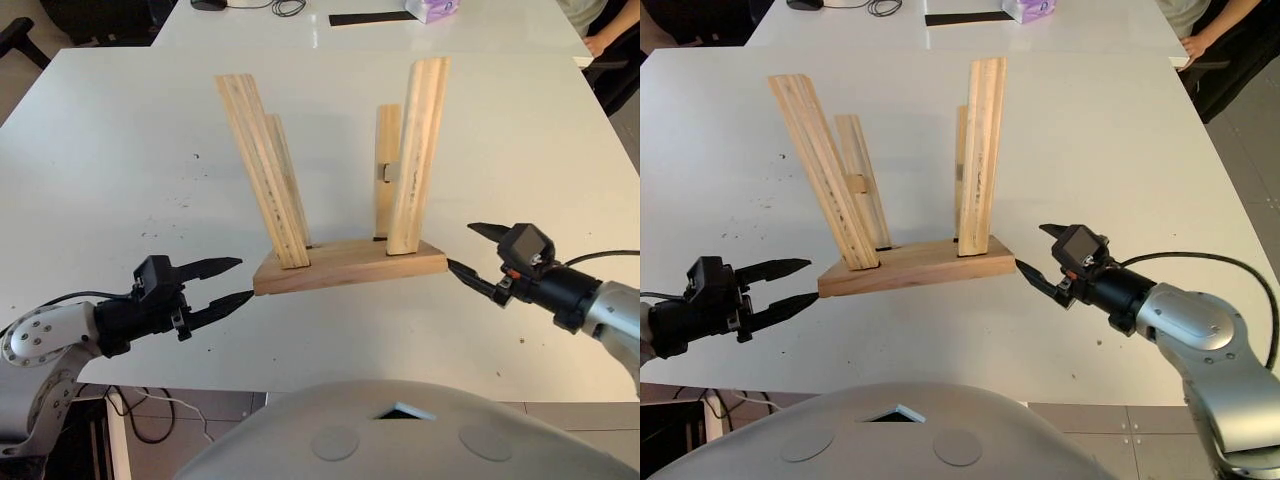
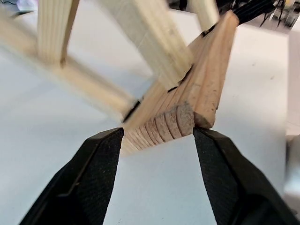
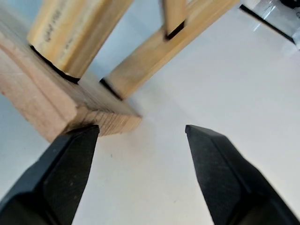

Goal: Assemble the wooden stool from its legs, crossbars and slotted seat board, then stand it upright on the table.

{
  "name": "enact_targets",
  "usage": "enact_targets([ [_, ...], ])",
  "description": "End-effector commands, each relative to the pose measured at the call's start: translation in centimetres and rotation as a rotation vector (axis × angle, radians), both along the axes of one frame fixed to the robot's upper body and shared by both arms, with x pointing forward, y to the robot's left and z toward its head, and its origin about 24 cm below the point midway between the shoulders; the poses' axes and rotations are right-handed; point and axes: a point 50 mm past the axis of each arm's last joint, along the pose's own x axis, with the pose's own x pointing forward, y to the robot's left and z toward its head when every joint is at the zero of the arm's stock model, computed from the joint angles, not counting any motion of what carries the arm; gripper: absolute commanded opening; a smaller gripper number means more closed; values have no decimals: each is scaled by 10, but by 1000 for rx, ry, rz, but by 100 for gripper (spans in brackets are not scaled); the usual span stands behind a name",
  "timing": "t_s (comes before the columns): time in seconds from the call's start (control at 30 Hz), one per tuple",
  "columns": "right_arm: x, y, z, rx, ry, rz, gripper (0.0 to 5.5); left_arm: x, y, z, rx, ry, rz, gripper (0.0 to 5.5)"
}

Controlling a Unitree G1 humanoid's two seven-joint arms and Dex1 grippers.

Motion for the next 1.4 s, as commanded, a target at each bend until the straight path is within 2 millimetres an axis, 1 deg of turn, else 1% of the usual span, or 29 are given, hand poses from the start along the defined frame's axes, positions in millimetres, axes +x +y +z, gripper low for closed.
enact_targets([
  [0.03,-15,27,24,129,17,274,343,-1,-10,13,-34,14,-129,277],
  [0.23,-18,27,29,118,47,307,343,9,0,22,-9,19,-143,277],
  [0.3,-18,27,28,111,58,301,343,10,4,19,21,29,-150,277],
  [0.37,-22,23,20,70,112,292,343,17,13,9,102,-4,-112,277],
  [0.43,-23,15,13,38,150,271,343,23,22,0,165,-41,-74,277],
  [0.5,-17,3,10,14,151,228,343,28,29,-5,213,-68,-43,277],
  [0.57,-8,-12,11,-3,126,177,343,34,34,-4,244,-115,-19,277],
  [0.67,-1,-28,15,-6,96,134,343,41,38,3,250,-151,-19,277],
  [0.73,1,-37,13,0,98,109,343,40,41,-1,294,-143,-51,277],
  [0.8,-3,-40,4,-1,126,115,343,36,45,-11,341,-121,-88,277],
  [0.87,-8,-37,-11,13,167,143,343,31,45,-26,372,-107,-118,277],
  [0.9,-8,-35,-18,50,190,136,343,29,44,-32,389,-106,-133,277],
  [1.0,-9,-26,-34,125,225,126,343,37,38,-42,399,-131,-159,277],
  [1.07,-10,-17,-39,151,236,160,306,41,35,-49,400,-148,-175,275],
  [1.13,-13,-8,-45,163,257,213,283,42,29,-59,404,-154,-192,256],
  [1.2,-15,-4,-50,161,276,245,260,45,24,-68,394,-166,-195,250],
  [1.3,-19,-2,-56,143,314,307,255,44,17,-75,381,-181,-251,250],
  [1.4,-24,1,-62,129,338,359,255,44,15,-79,389,-185,-305,250],
])
